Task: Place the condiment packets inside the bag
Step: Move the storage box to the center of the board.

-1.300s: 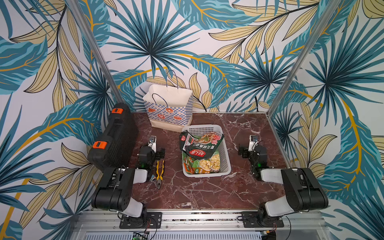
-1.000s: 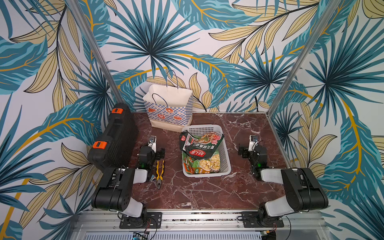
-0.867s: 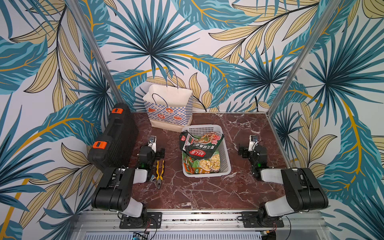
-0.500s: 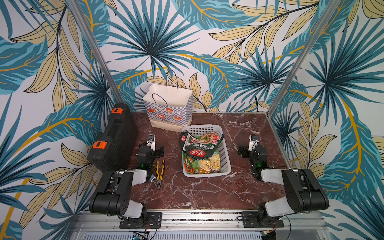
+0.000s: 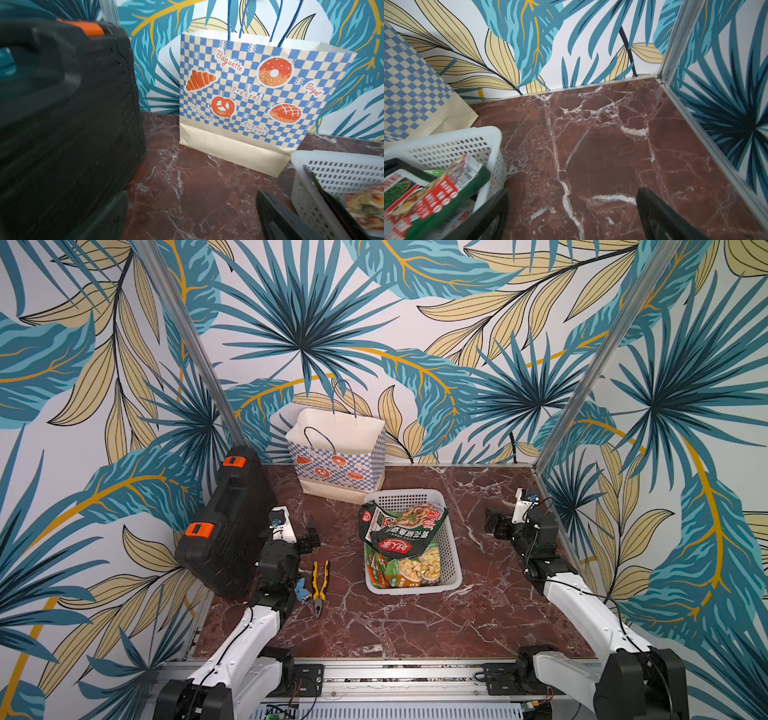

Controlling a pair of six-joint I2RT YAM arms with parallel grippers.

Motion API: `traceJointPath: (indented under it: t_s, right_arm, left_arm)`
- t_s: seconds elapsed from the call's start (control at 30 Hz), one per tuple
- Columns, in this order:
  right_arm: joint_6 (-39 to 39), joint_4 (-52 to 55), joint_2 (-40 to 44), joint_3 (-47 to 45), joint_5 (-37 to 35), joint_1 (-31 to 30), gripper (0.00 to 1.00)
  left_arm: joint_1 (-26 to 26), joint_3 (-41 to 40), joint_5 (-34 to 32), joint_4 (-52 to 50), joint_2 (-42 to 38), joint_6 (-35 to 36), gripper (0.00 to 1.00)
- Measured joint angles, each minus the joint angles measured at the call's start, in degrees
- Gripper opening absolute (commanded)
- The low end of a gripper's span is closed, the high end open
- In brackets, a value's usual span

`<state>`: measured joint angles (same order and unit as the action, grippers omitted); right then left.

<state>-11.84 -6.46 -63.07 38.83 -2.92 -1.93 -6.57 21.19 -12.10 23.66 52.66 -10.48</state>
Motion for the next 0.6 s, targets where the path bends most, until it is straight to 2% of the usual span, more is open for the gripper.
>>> traceJointPath:
  t_s: [0.2, 0.33, 0.47, 0.6]
  right_arm:
    - [-7.13, 15.1, 4.37, 3.67, 4.68, 0.0, 1.0]
    - [-10.86, 21.44, 4.33, 3.96, 9.81, 0.0, 1.0]
    - [-13.03, 22.23, 2.19, 2.49, 18.84, 0.0, 0.99]
    - [-14.4, 21.38, 0.79, 0.28, 24.0, -0.13, 0.99]
  left_arm:
    - [0.0, 2.49, 8.28, -13.86, -5.99, -10.03, 1.0]
    - [0.0, 3.87, 15.21, -20.79, -9.09, -13.88, 1.0]
    - [-0.02, 4.2, 20.31, -24.2, -11.3, -19.39, 1.0]
    - [0.02, 2.75, 25.03, -22.12, -12.26, -25.88, 1.0]
